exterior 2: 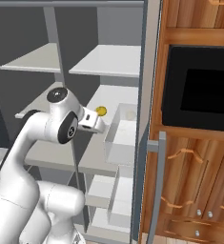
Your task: Take the lemons from the fridge shelf and place them in the freezer drawer to begin freezing them.
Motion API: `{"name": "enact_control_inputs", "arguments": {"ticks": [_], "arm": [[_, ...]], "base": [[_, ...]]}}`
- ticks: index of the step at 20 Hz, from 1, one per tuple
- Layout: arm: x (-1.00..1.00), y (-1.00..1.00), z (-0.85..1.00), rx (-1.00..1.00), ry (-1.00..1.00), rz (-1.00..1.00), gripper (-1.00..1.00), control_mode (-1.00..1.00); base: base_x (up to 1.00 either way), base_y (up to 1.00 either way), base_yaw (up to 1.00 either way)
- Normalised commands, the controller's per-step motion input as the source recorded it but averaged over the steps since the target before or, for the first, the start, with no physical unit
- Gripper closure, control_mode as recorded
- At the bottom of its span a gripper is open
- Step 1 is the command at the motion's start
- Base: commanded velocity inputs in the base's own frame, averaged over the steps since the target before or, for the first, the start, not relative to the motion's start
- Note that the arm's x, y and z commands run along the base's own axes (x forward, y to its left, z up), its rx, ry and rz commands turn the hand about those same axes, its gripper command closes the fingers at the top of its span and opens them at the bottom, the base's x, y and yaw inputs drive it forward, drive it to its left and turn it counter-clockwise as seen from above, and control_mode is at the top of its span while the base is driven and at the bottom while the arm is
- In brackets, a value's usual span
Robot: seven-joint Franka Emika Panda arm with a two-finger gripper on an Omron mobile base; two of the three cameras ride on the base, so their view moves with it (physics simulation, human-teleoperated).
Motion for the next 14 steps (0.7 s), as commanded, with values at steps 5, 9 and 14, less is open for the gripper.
{"name": "enact_control_inputs", "arguments": {"ticks": [5,9,14], "arm": [[0.48,-0.16,-0.21,-0.01,0.0,-0.12,-1.0,-1.0],[0.49,-0.2,-0.17,-0.01,0.0,-0.08,-1.0,-1.0],[0.39,-0.19,-0.24,0.0,0.0,-0.05,-1.0,-1.0]], "base": [[0.0,0.0,0.0],[0.0,0.0,0.0],[0.0,0.0,0.0]]}}
